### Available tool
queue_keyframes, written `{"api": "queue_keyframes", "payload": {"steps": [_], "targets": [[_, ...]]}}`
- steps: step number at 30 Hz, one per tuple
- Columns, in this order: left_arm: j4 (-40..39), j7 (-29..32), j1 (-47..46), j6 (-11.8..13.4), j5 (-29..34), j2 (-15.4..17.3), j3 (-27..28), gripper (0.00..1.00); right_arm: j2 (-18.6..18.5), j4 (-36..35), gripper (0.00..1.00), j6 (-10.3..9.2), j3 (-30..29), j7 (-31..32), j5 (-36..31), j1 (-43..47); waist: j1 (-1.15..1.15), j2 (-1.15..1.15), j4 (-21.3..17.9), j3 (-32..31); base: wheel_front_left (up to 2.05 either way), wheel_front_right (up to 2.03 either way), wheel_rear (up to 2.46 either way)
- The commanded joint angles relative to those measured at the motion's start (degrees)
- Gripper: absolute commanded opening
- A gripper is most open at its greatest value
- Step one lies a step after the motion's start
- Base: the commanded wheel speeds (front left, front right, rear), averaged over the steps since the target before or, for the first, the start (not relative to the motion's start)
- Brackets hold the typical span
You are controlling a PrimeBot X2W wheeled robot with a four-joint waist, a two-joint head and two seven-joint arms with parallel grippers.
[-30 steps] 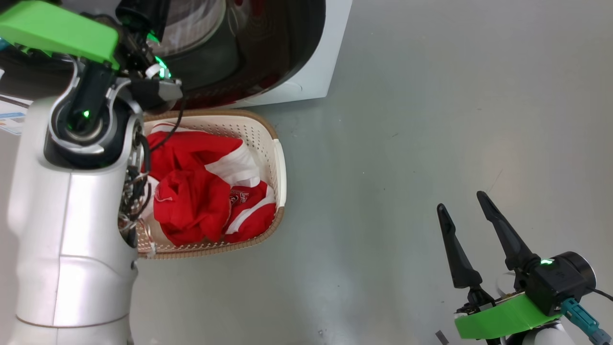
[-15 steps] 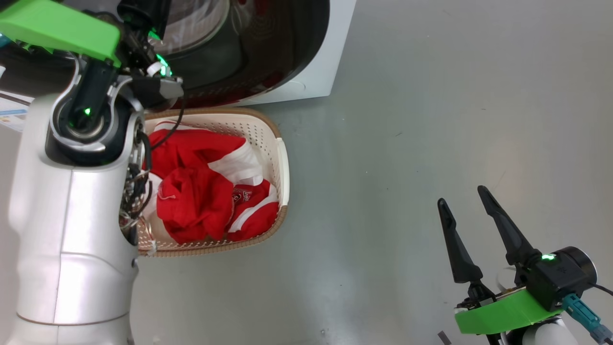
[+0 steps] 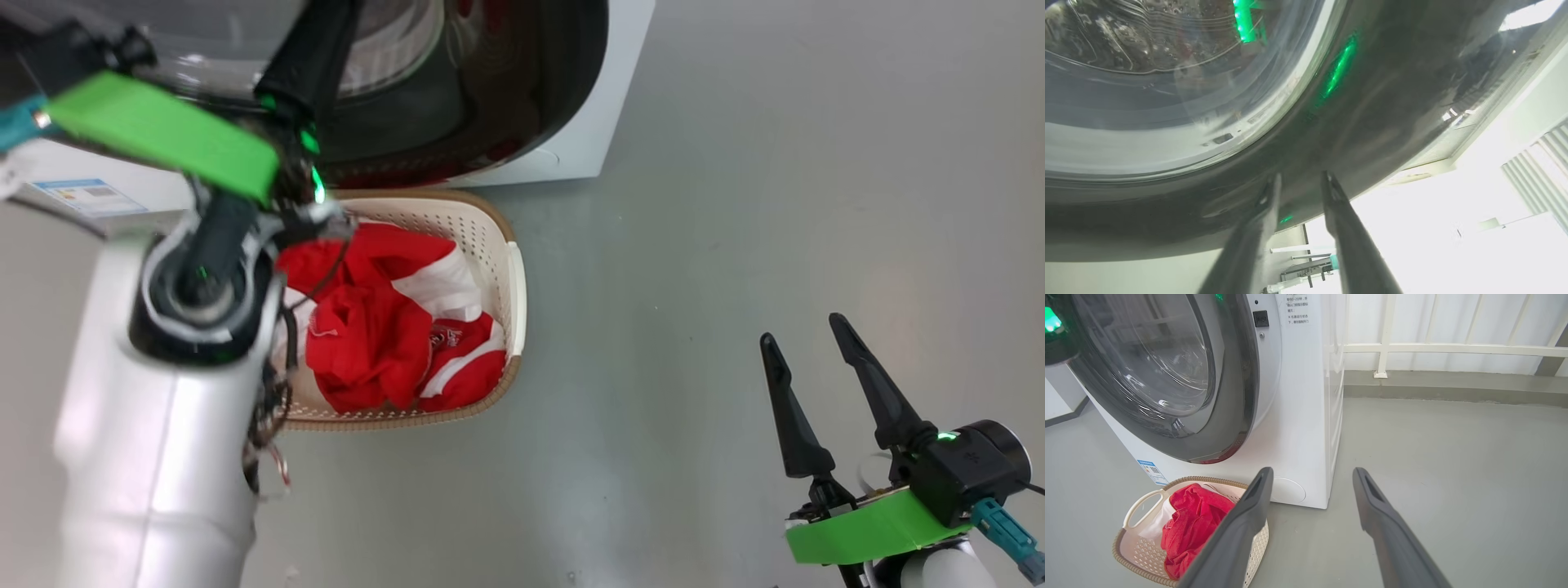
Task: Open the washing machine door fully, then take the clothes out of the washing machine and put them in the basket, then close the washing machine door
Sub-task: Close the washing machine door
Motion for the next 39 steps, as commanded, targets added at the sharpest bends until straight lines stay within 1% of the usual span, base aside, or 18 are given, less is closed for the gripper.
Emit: {"api": "queue_keyframes", "payload": {"steps": [1, 5, 6, 8, 13, 15, 19, 22, 26, 34, 36, 39], "targets": [[-2.93, -2.06, 2.65, -0.78, 2.93, 2.41, 0.47, 1.0, -0.62, -1.22, 1.0, 0.36, 0.8, -0.37, 0.31, -0.62, 0.0, 0.0, 0.91, -1.36, 0.0, 0.0, 0.0], [-3.92, -6.33, 6.96, -0.2, 8.36, 3.75, -0.7, 1.0, -0.62, -1.11, 1.0, 0.36, 0.62, -0.37, 0.32, -0.19, 0.0, 0.0, 1.48, -3.19, 0.0, 0.0, 0.0], [-3.92, -6.33, 6.96, -0.2, 8.36, 3.75, -0.7, 1.0, -0.62, -1.11, 1.0, 0.36, 0.62, -0.37, 0.32, -0.19, 0.0, 0.0, 1.48, -3.19, 0.0, 0.0, 0.0], [-4.17, -8.66, 9.03, -0.25, 10.6, 4.28, -0.83, 1.0, -0.62, -1.1, 1.0, 0.36, 0.48, -0.37, 0.3, 0.12, 0.0, 0.0, 1.67, -4.13, 0.0, 0.0, 0.0], [-5.43, -15.06, 13.49, -0.95, 19.54, 7.12, -3.03, 1.0, -0.62, -1.09, 1.0, 0.36, 0.04, -0.37, 0.35, 1.22, 0.0, 0.0, 2.22, -6.57, 0.0, 0.0, 0.0], [-6.18, -17.59, 15.27, -1.45, 20.94, 6.88, -3.02, 1.0, -0.62, -1.09, 1.0, 0.36, -0.11, -0.37, 0.44, 1.63, 0.0, 0.0, 2.47, -7.57, 0.0, 0.0, 0.0], [-7.36, -22.37, 19.64, -2.04, 27.46, 8.49, -5.28, 1.0, -0.62, -0.84, 1.0, 0.36, 0.16, -0.37, 0.81, 2.26, 0.0, 0.0, 2.72, -9.71, 0.0, 0.0, 0.0], [-8.2, -25.02, 23.17, -1.28, 32.16, 9.66, -6.95, 1.0, -0.62, -0.63, 1.0, 0.36, 0.08, -0.37, 1.26, 2.56, 0.0, 0.0, 2.77, -11.29, 0.0, 0.0, 0.0], [-10.25, -27.2, 27.3, 0.48, 37.96, 10.42, -8.53, 1.0, -0.62, -0.22, 1.0, 0.36, -0.1, -0.37, 1.66, 3.27, 0.0, 0.0, 2.93, -13.44, 0.0, 0.0, 0.0], [-13.38, -28.68, 34.81, 4.64, 50.01, 11.49, -9.3, 1.0, -0.62, 0.28, 1.0, 0.36, -0.49, -0.37, 1.55, 4.85, 0.0, 0.0, 3.07, -17.39, 0.0, 0.0, 0.0], [-14.09, -28.74, 36.71, 5.02, 53.01, 11.6, -8.97, 1.0, -0.62, 0.43, 1.0, 0.36, -0.62, -0.37, 1.58, 5.38, 0.0, 0.0, 3.24, -18.32, 0.0, 0.0, 0.0], [-15.46, -28.77, 39.77, 4.67, 57.44, 11.39, -8.35, 1.0, -0.62, 0.4, 1.0, 0.36, -0.91, -0.37, 1.61, 6.16, 0.0, 0.0, 3.54, -19.37, 0.0, 0.0, 0.0]]}}
